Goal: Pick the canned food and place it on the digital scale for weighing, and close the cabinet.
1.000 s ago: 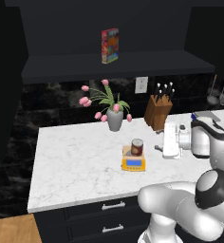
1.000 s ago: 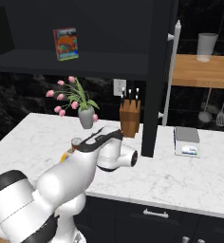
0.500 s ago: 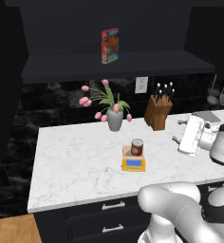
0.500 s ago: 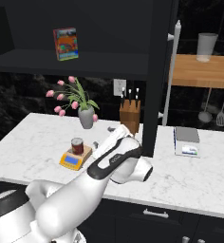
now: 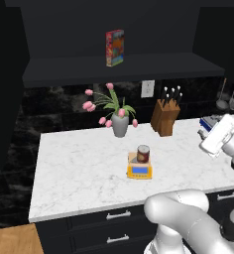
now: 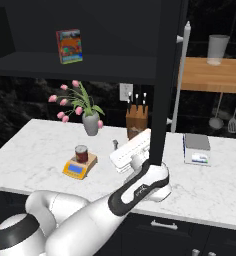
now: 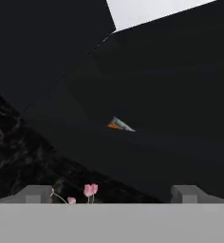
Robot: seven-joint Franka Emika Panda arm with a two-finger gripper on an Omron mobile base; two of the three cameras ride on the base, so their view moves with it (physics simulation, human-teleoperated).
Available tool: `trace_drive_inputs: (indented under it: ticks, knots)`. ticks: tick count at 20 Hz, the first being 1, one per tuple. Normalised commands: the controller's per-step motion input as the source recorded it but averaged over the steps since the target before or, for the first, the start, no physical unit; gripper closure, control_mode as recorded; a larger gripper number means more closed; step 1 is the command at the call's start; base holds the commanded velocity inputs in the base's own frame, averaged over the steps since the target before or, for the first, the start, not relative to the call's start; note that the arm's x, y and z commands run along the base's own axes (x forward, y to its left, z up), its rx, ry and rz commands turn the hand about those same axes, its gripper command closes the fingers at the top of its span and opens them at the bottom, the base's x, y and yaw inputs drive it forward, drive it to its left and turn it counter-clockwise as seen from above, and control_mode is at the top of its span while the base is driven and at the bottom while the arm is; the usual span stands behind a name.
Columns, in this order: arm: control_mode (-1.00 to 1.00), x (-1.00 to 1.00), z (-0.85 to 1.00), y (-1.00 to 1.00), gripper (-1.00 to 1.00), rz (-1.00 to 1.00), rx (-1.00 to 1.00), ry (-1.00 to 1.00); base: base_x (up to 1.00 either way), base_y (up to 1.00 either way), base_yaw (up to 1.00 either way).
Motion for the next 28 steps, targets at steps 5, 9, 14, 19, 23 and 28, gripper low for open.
trace_drive_inputs:
  ticks: [5, 9, 14, 19, 23, 28]
  knots:
    - [-1.00, -0.13, 0.03, -0.25, -1.00, -0.10, 0.36, -0.19, 0.00, 0.00, 0.00]
    - [-1.00, 0.00, 0.34, -0.57, -1.00, -0.03, 0.22, -0.03, 0.00, 0.00, 0.00]
    - [-1.00, 0.00, 0.15, -0.72, -1.00, 0.00, 0.13, 0.00, 0.00, 0.00, 0.00]
    - [-1.00, -0.02, 0.00, -0.92, -1.00, 0.00, 0.12, -0.10, 0.00, 0.00, 0.00]
    - [-1.00, 0.00, 0.01, -0.80, -1.00, 0.00, 0.11, -0.12, 0.00, 0.00, 0.00]
    - [-1.00, -0.08, -0.06, -0.69, -1.00, 0.00, 0.17, -0.17, 0.00, 0.00, 0.00]
